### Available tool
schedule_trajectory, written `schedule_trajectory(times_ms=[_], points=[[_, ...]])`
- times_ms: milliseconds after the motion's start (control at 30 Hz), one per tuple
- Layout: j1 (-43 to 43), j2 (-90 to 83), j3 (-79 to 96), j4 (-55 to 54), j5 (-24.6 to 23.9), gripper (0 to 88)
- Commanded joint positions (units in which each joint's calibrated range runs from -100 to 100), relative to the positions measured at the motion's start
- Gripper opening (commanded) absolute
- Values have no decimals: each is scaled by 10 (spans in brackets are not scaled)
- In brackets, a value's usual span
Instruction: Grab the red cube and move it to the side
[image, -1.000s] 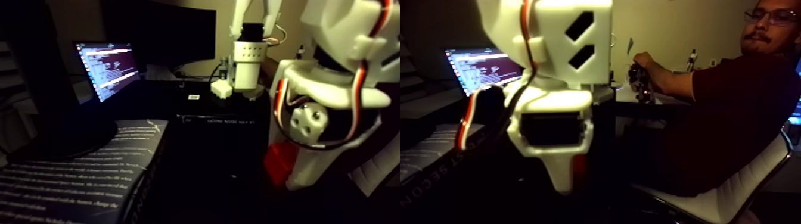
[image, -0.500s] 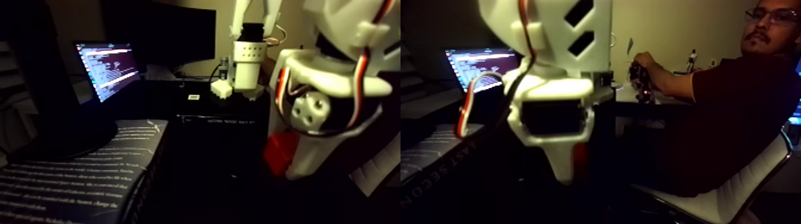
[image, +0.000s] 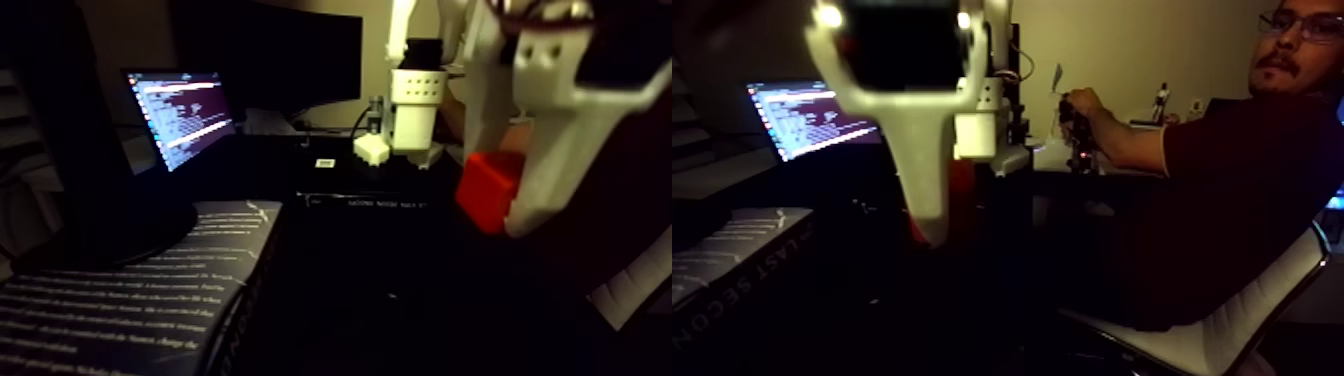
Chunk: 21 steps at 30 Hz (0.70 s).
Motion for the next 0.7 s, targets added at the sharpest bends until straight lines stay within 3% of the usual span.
schedule_trajectory(times_ms=[0,367,667], points=[[4,-42,-36,32,-1,125],[29,-60,-52,60,4,125],[147,-53,-56,53,61,125]])
